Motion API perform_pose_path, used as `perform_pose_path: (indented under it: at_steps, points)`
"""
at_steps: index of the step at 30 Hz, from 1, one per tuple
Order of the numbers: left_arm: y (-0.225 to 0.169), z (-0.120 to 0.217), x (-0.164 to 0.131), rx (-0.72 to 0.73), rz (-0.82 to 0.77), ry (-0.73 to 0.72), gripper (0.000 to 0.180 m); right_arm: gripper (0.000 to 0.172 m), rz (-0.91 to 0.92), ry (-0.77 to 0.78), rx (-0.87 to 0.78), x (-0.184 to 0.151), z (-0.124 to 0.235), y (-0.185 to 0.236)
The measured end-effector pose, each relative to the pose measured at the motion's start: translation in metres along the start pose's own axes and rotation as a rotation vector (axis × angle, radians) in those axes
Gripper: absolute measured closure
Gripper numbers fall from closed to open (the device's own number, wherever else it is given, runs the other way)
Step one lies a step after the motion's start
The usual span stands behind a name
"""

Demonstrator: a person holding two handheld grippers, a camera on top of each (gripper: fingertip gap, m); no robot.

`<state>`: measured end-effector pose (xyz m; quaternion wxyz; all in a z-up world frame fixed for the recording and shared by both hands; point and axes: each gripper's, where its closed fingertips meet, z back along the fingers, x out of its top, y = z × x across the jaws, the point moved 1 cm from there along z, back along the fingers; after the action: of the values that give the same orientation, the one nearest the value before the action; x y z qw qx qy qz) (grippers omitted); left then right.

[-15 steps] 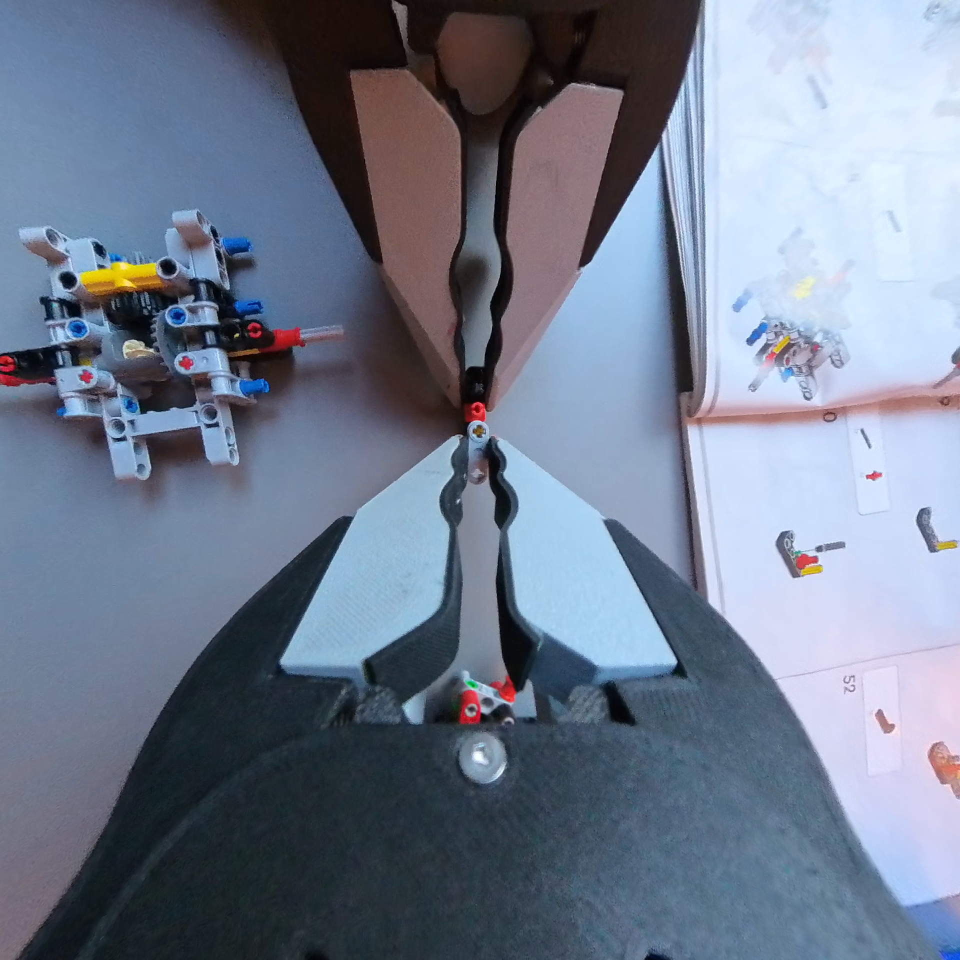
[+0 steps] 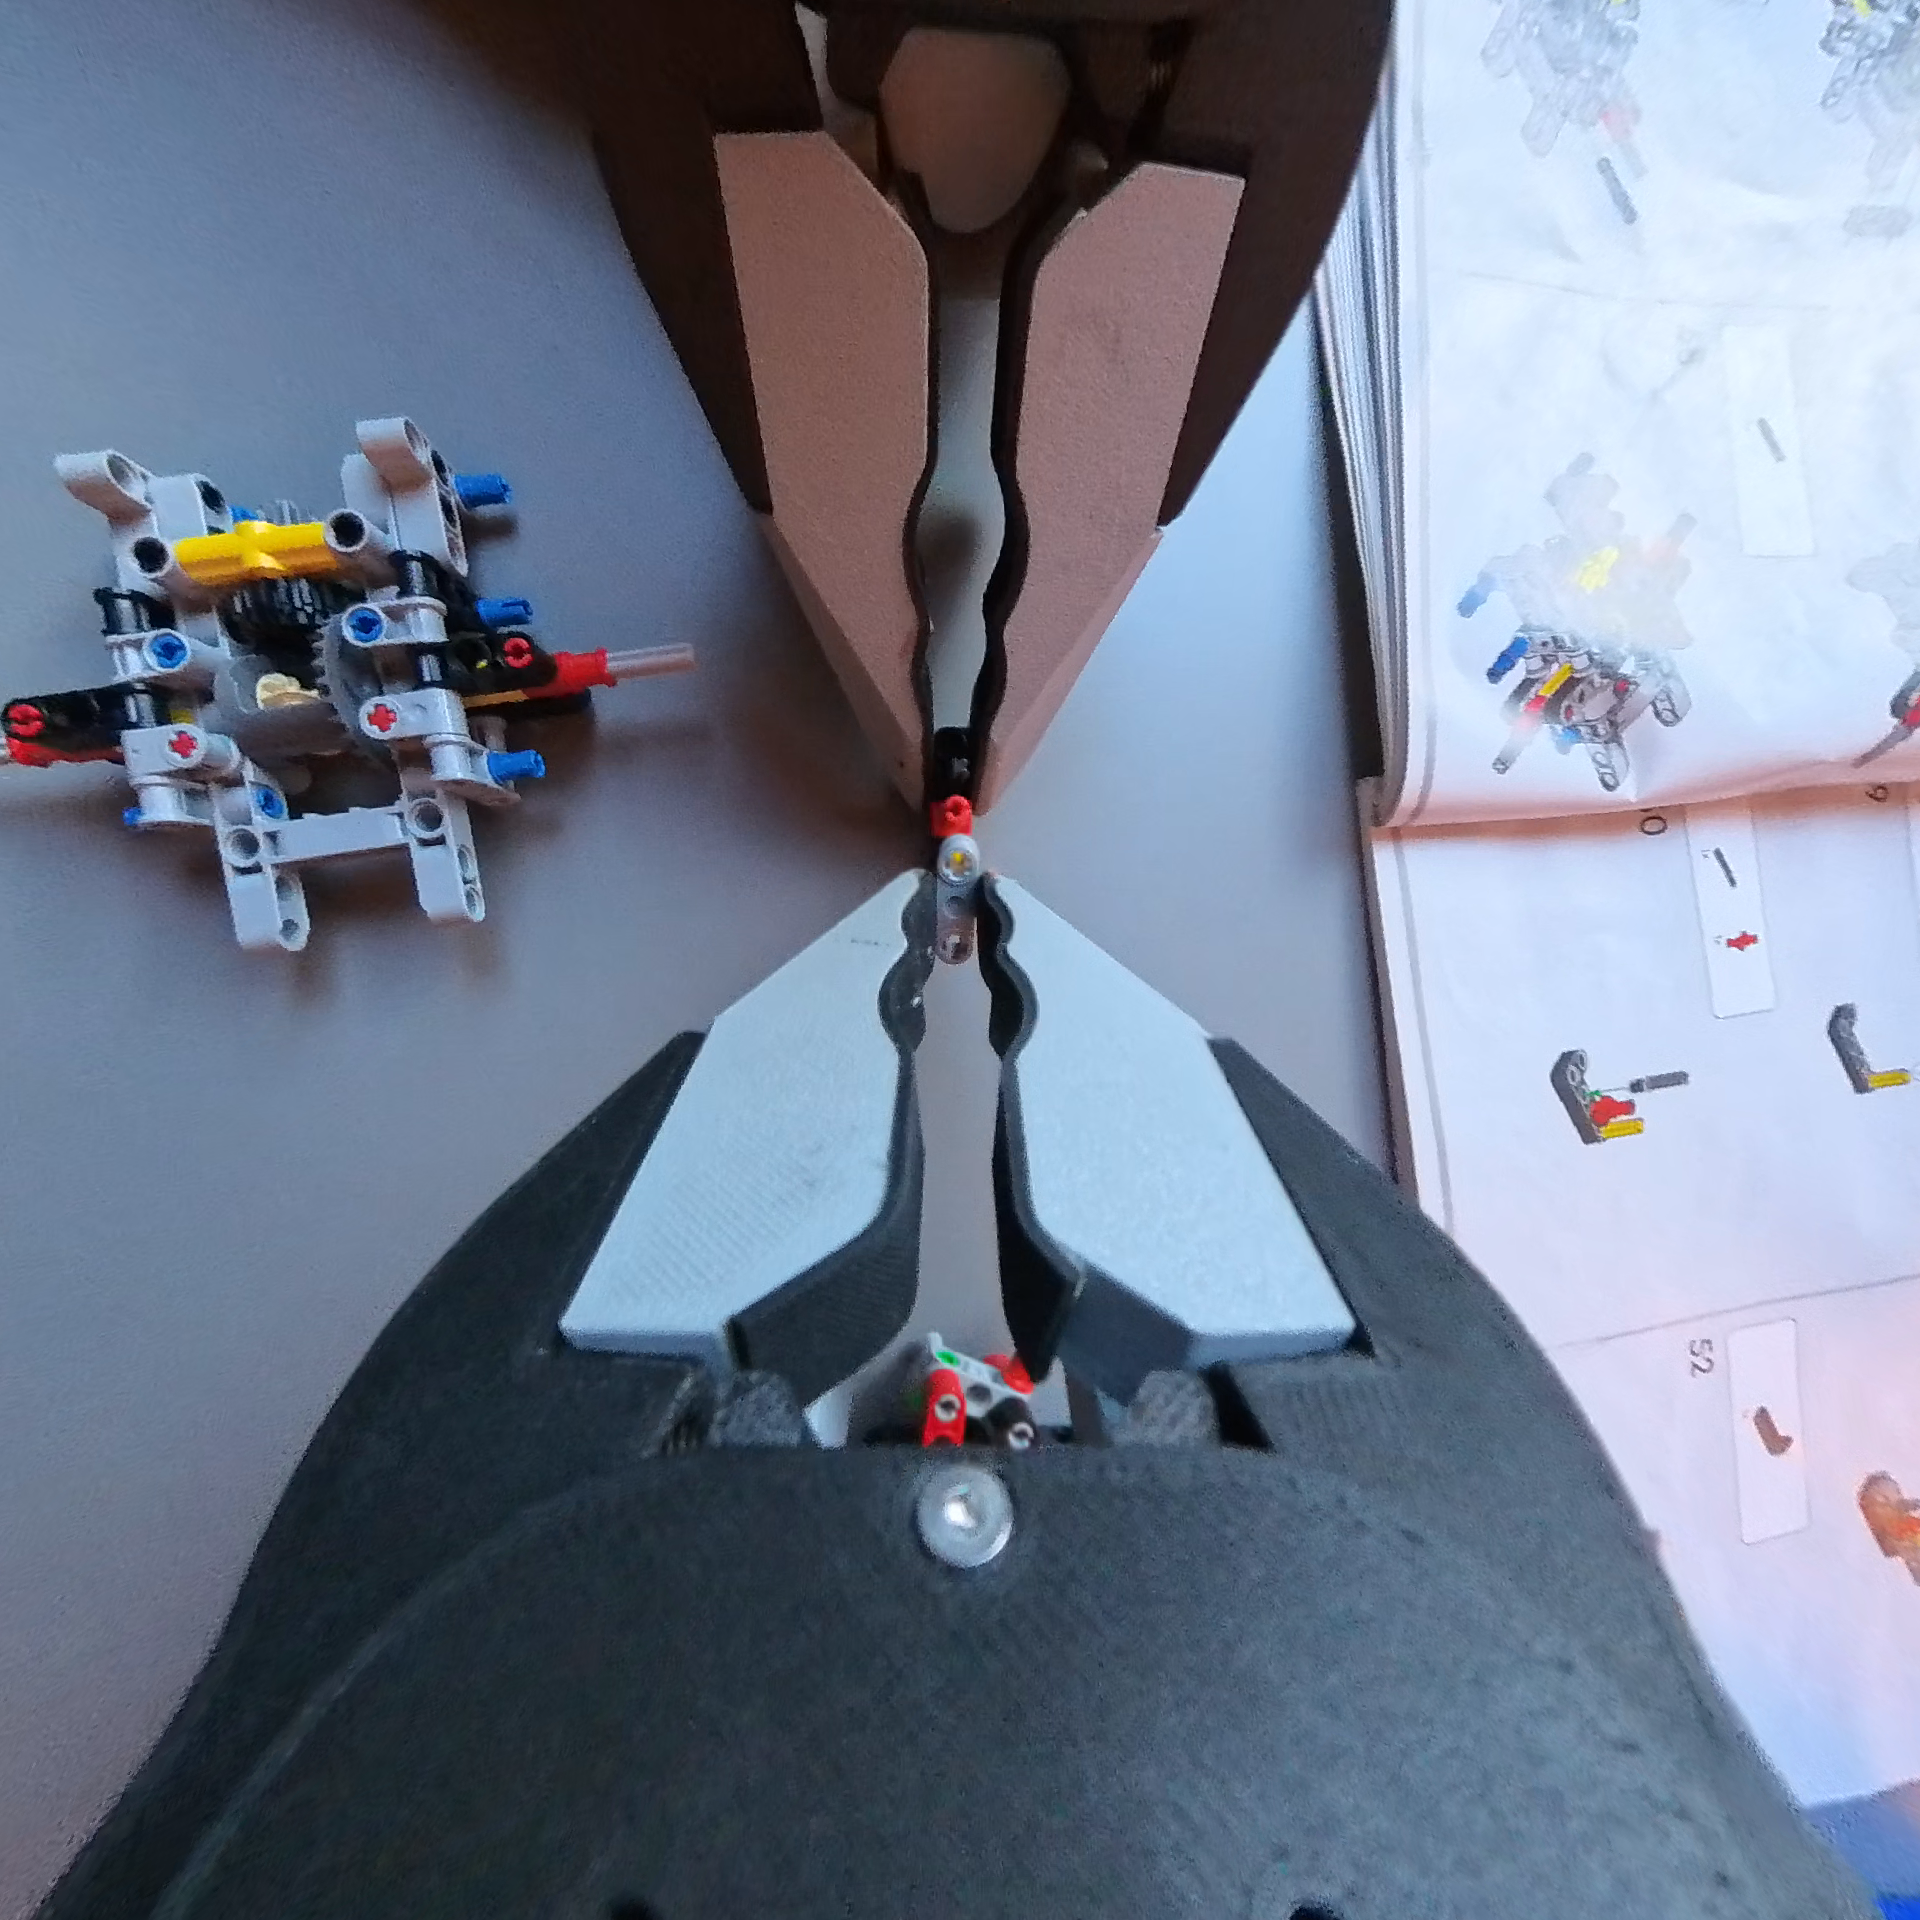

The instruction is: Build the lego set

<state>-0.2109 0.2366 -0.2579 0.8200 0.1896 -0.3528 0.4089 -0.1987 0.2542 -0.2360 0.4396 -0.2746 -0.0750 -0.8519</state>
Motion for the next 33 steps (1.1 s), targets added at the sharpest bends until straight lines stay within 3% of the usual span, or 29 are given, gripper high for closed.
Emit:
perform_pose_path:
  at_steps: [12,21,33]
  points:
    - [-0.001,0.006,0.004,-0.02,0.043,-0.044,0.161,0.167,-0.096,-0.065,-0.037,0.001,0.011,0.003]
    - [-0.004,0.021,0.021,-0.03,0.056,-0.196,0.167,0.168,-0.14,-0.094,-0.006,0.01,0.016,0.009]
    - [-0.01,0.02,0.027,-0.083,0.11,-0.22,0.171,0.168,-0.063,-0.051,-0.022,0.015,0.01,0.013]
